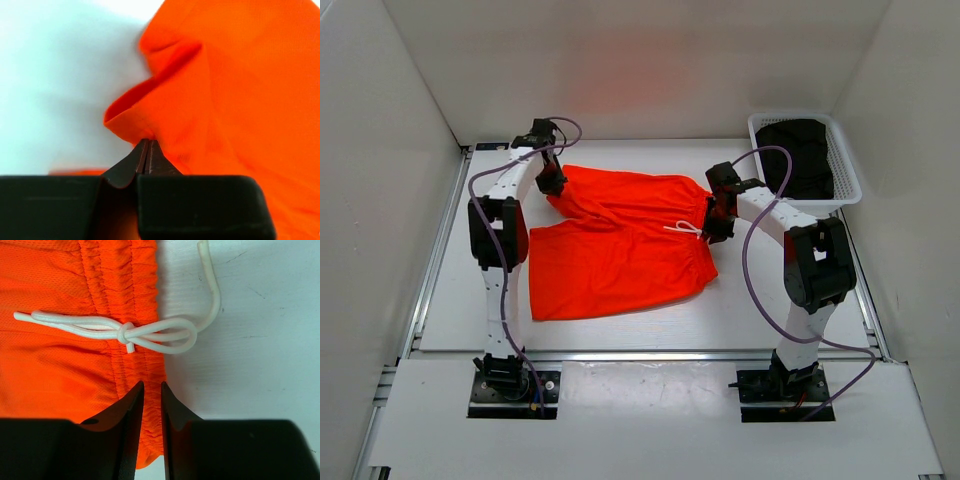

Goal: Fold and stack the shorts
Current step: Flatten the shorts out, then fold the shorts

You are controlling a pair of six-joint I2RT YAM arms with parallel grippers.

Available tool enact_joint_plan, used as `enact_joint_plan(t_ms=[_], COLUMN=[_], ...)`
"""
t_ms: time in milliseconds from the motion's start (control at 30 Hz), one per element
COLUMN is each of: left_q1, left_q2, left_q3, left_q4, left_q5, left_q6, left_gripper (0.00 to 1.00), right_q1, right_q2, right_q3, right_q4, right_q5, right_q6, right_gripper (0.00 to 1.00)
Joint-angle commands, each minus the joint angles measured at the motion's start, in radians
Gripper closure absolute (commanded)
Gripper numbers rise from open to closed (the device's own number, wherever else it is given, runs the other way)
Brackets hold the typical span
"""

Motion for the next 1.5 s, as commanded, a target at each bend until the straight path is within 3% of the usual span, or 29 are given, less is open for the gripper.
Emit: enact_joint_plan(t_ms=[0, 367, 467, 533, 700, 767, 867, 1033, 1133, 1367, 1467], left_q1=[0.001, 0.001, 0.001, 0.012, 0.076, 0.108, 0.122, 0.122, 0.110, 0.073, 0.064], left_q2=[-0.149, -0.302, -0.294, -0.283, -0.379, -0.408, -0.474, -0.621, -0.724, -1.042, -1.158], left_q3=[-0.064, -0.322, -0.364, -0.373, -0.434, -0.448, -0.485, -0.600, -0.736, -1.214, -1.305], left_q4=[0.002, 0.002, 0.002, 0.002, 0.002, 0.002, 0.002, 0.002, 0.012, 0.055, 0.055], left_q5=[-0.063, -0.161, -0.140, -0.128, -0.117, -0.103, -0.062, -0.028, 0.006, 0.125, 0.171], left_q6=[0.010, -0.057, -0.057, -0.048, -0.095, -0.095, -0.095, -0.105, -0.123, -0.265, -0.338], left_gripper=[0.90, 0.90, 0.90, 0.85, 0.84, 0.51, 0.07, 0.03, 0.03, 0.03, 0.03], right_q1=[0.005, 0.005, 0.005, 0.005, 0.005, 0.005, 0.005, -0.018, -0.048, -0.058, -0.067], right_q2=[-0.034, -0.082, -0.091, -0.102, -0.136, -0.162, -0.192, -0.296, -0.381, -0.521, -0.513], right_q3=[-0.014, -0.047, -0.056, -0.065, -0.076, -0.085, -0.099, -0.204, -0.326, -0.588, -0.630], right_q4=[0.009, 0.028, 0.028, 0.028, 0.028, 0.028, 0.028, 0.043, 0.100, 0.227, 0.278], right_q5=[-0.002, -0.011, -0.011, -0.011, -0.011, -0.022, -0.048, -0.129, -0.244, -0.408, -0.408], right_q6=[-0.010, -0.010, -0.010, -0.010, -0.010, -0.010, -0.021, -0.007, 0.021, 0.148, 0.177], right_gripper=[0.76, 0.76, 0.73, 0.71, 0.65, 0.62, 0.50, 0.32, 0.28, 0.28, 0.30])
